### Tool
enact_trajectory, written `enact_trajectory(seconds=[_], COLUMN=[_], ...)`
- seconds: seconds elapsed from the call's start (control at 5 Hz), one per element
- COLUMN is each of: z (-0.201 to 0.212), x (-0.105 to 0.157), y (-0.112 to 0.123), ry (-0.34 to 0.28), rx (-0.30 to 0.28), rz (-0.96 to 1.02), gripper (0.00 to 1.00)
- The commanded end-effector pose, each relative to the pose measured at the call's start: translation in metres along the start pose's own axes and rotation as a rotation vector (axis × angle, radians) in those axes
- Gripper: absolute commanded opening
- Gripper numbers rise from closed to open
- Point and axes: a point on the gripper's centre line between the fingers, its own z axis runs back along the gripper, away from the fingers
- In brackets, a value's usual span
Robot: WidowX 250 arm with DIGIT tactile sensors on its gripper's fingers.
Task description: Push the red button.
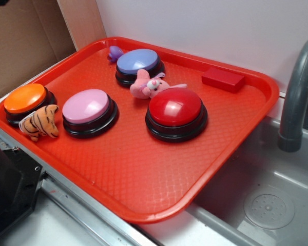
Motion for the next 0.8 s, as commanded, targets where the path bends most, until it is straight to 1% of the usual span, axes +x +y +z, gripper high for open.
enact_trajectory(seconds=[0.0, 0.2, 0.4, 0.6], z=[0.000, -0.044, -0.077, -0.111], x=[0.000, 0.046, 0.089, 0.123], y=[0.000, -0.014, -0.027, -0.027], ry=[0.000, 0.100, 0.075, 0.090], rx=[0.000, 0.081, 0.110, 0.120], rz=[0.000, -0.255, -0.475, -0.573], gripper=[1.00, 1.00, 1.00, 1.00])
